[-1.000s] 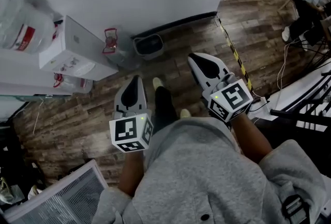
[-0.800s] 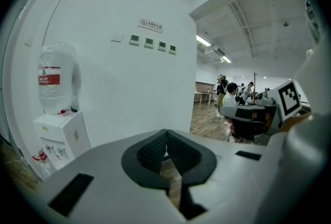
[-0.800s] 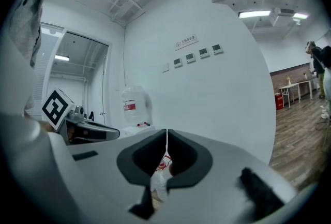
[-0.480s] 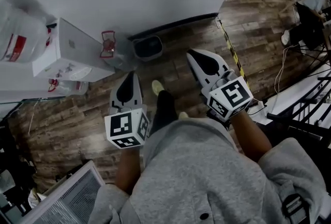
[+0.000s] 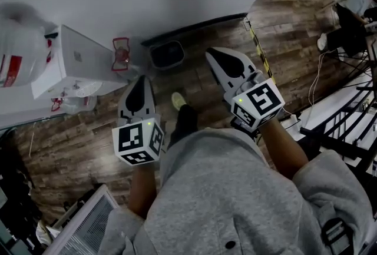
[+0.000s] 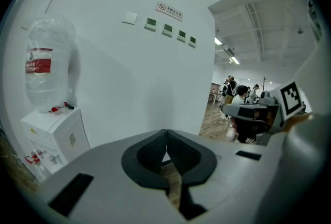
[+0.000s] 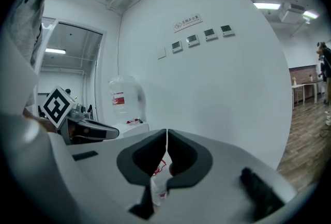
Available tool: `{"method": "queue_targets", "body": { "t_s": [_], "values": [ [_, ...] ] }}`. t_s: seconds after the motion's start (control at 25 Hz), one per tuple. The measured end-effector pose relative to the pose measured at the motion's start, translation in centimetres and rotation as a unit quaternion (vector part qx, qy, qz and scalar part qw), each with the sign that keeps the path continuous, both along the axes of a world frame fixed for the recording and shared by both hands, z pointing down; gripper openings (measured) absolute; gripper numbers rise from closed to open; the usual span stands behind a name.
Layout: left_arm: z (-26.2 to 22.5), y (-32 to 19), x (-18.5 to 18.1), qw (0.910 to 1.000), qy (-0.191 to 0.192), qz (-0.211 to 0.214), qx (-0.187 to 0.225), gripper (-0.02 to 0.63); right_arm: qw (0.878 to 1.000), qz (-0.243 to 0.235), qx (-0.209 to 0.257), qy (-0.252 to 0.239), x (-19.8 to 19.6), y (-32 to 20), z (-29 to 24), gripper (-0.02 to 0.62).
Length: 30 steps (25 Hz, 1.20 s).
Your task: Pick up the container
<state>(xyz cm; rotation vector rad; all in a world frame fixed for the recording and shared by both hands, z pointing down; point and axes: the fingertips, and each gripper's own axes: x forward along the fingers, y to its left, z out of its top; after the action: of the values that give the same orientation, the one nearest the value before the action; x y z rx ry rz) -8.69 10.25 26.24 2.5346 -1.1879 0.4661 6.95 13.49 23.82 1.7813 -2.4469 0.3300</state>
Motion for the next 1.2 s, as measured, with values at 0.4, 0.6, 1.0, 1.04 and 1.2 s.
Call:
{"method": "queue_targets", "body": {
  "t_s": [0.4,0.6,1.0,1.04,1.2],
  "values": [
    [0.0,-6.1,-0.5,0.9999,0.007,0.012,-0.002,0.015,1.000,-0.001,0.003,0.019,-1.8,-7.1,-1.1,0.026],
    [1.0,-8.9,-1.2,0.9998,0.008,0.015,-0.008,0.015,0.999,-0.005,-0.003,0.034,-2.6,-9.3,-0.6,0.026],
    [2.1,-12.0,-2.7,0.9996,0.016,-0.014,-0.019,0.015,0.999,-0.021,-0.005,0.047,-3.1,-12.9,-0.1,0.026],
    [2.2,-12.2,-2.9,0.9995,0.016,-0.018,-0.020,0.015,0.999,-0.023,-0.006,0.048,-3.0,-13.1,-0.1,0.026],
    [2.7,-12.9,-3.2,0.9987,0.015,-0.038,-0.030,0.015,0.998,-0.033,-0.007,0.050,-2.6,-14.2,-0.1,0.026]
  ]
}}
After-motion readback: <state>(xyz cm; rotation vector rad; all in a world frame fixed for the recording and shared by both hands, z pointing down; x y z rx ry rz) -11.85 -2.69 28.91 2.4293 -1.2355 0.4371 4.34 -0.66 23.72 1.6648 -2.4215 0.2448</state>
